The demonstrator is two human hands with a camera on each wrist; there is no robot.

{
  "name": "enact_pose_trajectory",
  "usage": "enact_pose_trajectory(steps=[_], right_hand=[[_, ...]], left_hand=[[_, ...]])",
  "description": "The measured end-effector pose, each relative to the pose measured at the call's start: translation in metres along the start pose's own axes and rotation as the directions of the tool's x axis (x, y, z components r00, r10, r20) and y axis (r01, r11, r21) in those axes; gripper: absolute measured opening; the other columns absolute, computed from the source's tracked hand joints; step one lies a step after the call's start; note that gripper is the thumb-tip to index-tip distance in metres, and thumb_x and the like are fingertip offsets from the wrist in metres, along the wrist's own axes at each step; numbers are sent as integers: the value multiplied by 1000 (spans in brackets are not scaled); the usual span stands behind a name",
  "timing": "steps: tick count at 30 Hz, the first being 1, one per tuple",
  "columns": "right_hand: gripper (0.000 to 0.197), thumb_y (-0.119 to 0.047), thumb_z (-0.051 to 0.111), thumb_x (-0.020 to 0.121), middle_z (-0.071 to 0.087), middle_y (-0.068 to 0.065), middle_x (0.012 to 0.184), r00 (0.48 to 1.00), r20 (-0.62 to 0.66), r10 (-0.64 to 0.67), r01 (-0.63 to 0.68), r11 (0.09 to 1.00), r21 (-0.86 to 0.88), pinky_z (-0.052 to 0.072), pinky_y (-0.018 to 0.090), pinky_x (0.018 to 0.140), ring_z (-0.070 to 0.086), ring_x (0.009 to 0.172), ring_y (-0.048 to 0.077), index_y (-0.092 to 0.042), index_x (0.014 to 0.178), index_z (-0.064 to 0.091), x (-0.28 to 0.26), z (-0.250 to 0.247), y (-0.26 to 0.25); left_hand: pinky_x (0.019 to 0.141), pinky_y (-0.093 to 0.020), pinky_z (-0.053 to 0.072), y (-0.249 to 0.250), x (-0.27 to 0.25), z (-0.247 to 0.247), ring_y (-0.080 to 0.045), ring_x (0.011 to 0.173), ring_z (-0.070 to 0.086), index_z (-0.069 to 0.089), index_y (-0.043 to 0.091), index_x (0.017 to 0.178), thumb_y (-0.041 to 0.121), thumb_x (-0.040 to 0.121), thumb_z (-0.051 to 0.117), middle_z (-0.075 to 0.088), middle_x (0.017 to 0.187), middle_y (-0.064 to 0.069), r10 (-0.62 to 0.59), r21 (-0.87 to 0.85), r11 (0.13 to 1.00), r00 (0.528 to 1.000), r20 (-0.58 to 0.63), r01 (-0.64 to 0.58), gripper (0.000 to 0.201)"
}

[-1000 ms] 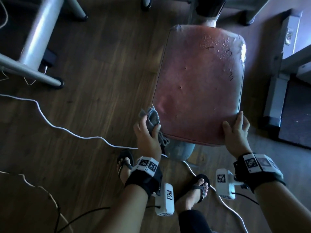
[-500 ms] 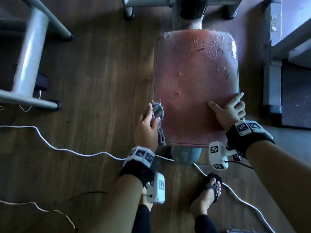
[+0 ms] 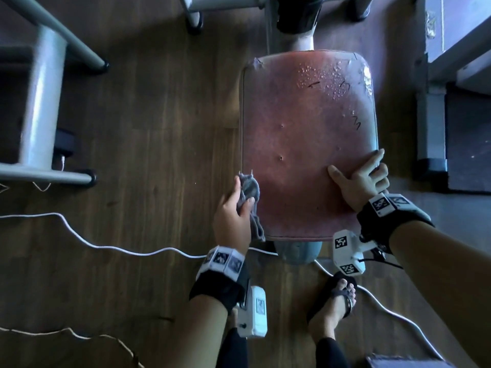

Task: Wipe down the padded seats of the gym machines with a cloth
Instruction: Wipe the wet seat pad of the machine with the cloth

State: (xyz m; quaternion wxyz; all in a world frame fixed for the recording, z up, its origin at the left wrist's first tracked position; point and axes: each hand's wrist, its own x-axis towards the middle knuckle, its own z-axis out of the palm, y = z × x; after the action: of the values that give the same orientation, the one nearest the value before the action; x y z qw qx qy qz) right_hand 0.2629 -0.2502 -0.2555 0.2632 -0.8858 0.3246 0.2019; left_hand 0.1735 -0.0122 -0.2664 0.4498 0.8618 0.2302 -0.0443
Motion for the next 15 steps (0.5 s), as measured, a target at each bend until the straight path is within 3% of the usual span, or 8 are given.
enact_pose_trajectory(steps=[3,6,9,15], right_hand=[[116,-69,58,80,1,15,157,1000,27,0,0,1000,3,8,53,118,8,144,39,-19,152,-17,1,-1,1],[116,-68,58,80,0,13,157,999,41,4,-5,1000,14,7,53,118,6,144,38,-19,152,-18,2,-1,1],[115,-66,59,81,0,14,157,999,44,1,-2,1000,19,6,53,118,6,144,38,-19,152,-18,2,-1,0],[115,-67,58,81,-2,13,158,997,74,13,-14,1000,17,5,53,118,4,145,38,-20,152,-19,1,-4,-2]], left_hand=[[95,-11,38,-5,-16,-2,-11,118,58,51,20,141,21,89,67,64,128,-1,4,23,1000,1000,-29,-4,54],[94,-22,46,-1,4,3,-15,112,62,53,19,139,19,89,68,66,121,-4,-11,-4,1000,999,-37,11,52],[92,-19,42,5,28,9,-17,109,61,53,18,139,13,88,69,63,114,-1,-17,-55,998,999,-48,15,54],[94,-20,43,9,5,4,-13,114,58,52,25,140,19,87,70,60,123,-3,-9,23,1000,999,-40,10,57]])
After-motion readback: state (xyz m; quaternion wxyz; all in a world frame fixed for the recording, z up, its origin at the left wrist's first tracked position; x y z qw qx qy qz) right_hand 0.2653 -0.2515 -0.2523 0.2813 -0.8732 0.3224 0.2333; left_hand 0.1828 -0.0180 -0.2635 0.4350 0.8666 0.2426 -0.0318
